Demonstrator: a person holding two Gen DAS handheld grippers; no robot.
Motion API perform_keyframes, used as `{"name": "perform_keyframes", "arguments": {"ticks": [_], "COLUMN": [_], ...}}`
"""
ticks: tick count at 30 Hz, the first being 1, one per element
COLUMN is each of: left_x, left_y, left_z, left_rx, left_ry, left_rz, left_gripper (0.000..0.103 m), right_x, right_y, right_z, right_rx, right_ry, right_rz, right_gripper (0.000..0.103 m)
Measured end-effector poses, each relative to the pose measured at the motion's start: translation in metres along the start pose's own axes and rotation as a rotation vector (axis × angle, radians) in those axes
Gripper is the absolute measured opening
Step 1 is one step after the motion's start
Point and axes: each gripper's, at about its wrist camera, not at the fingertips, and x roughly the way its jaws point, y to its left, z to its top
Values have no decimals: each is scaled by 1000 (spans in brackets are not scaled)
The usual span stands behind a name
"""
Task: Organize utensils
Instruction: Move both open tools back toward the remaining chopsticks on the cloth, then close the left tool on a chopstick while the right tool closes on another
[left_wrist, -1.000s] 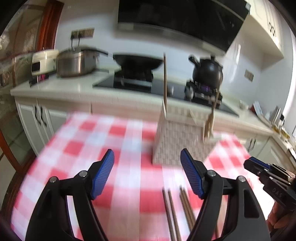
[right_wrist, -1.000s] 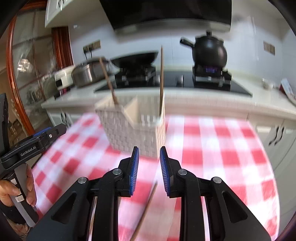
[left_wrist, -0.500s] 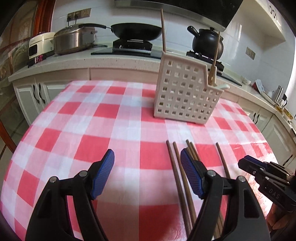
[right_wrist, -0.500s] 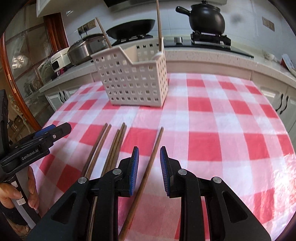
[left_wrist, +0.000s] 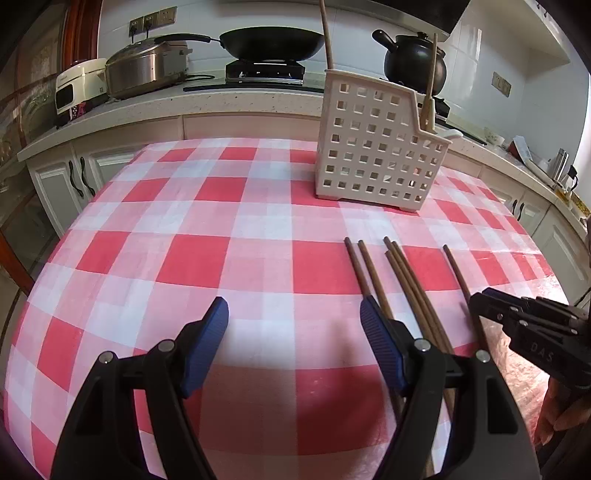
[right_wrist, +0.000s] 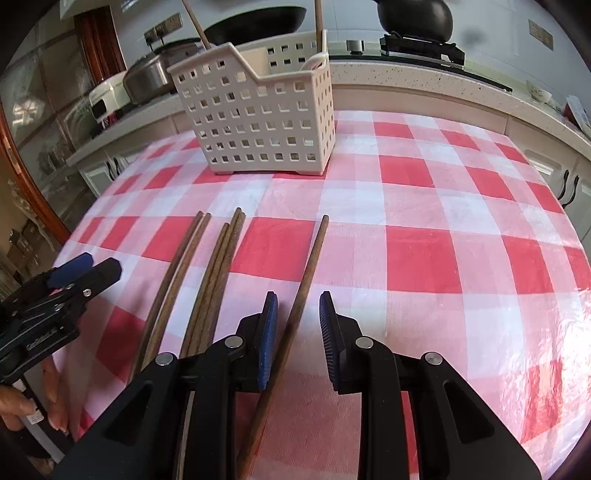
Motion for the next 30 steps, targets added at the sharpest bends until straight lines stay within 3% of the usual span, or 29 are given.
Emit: {"name": "perform_keyframes", "arguments": {"ticks": [11,14,23,30], "left_x": [9,11,21,35], "left_y": [-3,-8,-28,-42], "left_z": [0,1,7,9], "left_rx": [10,22,73,69], "left_ry": [31,43,76,129], "left_rz": [-18,-17,7,17], "left_gripper": [71,71,71,53], "right_x": [11,10,5,2], "right_y": [17,12,-1,-8], "right_z": [3,2,-2,-4], "right_rx": [-91,-86,-59,-44], "right_ry": [22,22,16,10], "right_rz": [-115,-116,-73,-35], "right_gripper": [21,10,8,8]}}
